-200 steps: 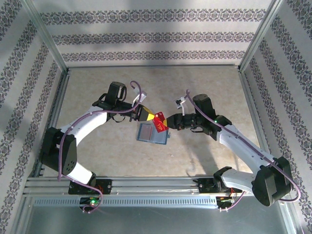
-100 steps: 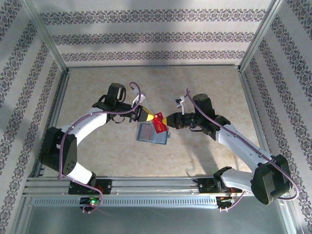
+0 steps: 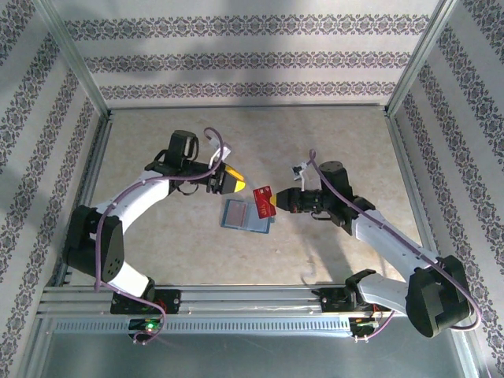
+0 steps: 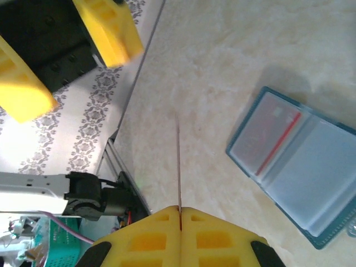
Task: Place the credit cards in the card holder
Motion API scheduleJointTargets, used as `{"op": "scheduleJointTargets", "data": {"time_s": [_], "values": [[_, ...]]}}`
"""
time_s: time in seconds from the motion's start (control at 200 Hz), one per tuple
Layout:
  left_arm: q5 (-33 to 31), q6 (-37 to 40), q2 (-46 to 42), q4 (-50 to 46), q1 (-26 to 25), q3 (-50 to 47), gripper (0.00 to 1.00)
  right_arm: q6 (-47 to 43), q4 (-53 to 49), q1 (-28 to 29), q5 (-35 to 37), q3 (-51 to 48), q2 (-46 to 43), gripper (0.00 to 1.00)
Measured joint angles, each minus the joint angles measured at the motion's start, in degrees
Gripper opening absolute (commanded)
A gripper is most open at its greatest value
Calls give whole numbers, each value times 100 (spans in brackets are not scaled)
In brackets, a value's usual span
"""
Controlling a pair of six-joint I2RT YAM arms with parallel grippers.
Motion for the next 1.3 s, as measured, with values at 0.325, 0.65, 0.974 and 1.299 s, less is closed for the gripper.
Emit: {"op": "scheduleJointTargets", "data": {"time_s": [0.325, 0.65, 0.974, 1.299], "values": [[-2070, 1010, -240, -1722, 245, 378, 35, 1016, 813, 249, 645, -616, 306, 0], [-2990, 1196, 710, -2061, 90, 367, 0, 1823, 1478, 713, 1364, -599, 1412, 0], [-3569, 1399, 1388, -2262, -549, 592, 0, 2144, 1755, 1043, 1775, -343, 2122, 0], [-4186, 1731, 1882, -2542, -850, 734, 0, 2181, 1888, 1169, 1858, -195, 2507, 0]]}}
